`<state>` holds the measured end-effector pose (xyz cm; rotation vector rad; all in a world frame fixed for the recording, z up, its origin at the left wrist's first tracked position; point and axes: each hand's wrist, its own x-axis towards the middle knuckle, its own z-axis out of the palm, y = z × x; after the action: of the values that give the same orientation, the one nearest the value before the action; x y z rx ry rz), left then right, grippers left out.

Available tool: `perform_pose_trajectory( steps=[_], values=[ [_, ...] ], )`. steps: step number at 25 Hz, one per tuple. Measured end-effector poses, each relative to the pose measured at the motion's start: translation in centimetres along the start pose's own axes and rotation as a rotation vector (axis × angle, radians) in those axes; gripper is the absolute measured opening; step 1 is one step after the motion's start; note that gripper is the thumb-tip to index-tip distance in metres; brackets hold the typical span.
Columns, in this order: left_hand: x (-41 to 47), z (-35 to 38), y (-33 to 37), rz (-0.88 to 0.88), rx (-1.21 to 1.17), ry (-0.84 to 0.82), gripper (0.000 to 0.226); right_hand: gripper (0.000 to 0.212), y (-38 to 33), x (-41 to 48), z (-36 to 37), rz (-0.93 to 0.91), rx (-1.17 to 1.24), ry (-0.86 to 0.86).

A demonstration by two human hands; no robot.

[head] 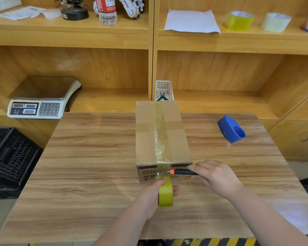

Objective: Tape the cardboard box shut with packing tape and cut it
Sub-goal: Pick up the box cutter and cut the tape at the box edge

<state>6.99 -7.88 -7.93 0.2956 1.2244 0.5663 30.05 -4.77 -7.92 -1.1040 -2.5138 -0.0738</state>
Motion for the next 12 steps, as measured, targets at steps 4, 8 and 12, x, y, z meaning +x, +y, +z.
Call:
perform_pose_trajectory(
  steps=[4,8,12],
  values=[
    [0.0,-0.1,-0.2,0.009,0.009,-0.012,0.024,0.024,0.7,-0.3,-1.0,0.0,-0.016,0.008],
    [-0.1,-0.1,-0.2,0.014,0.001,-0.01,0.026,0.02,-0.1,0.1,-0.1,-0.003,-0.045,-0.01],
    [0.1,-0.3,-0.4,0.009,0.012,-0.02,0.026,0.021,0.3,-0.4,-0.8,-0.001,-0.053,-0.014]
  ],
)
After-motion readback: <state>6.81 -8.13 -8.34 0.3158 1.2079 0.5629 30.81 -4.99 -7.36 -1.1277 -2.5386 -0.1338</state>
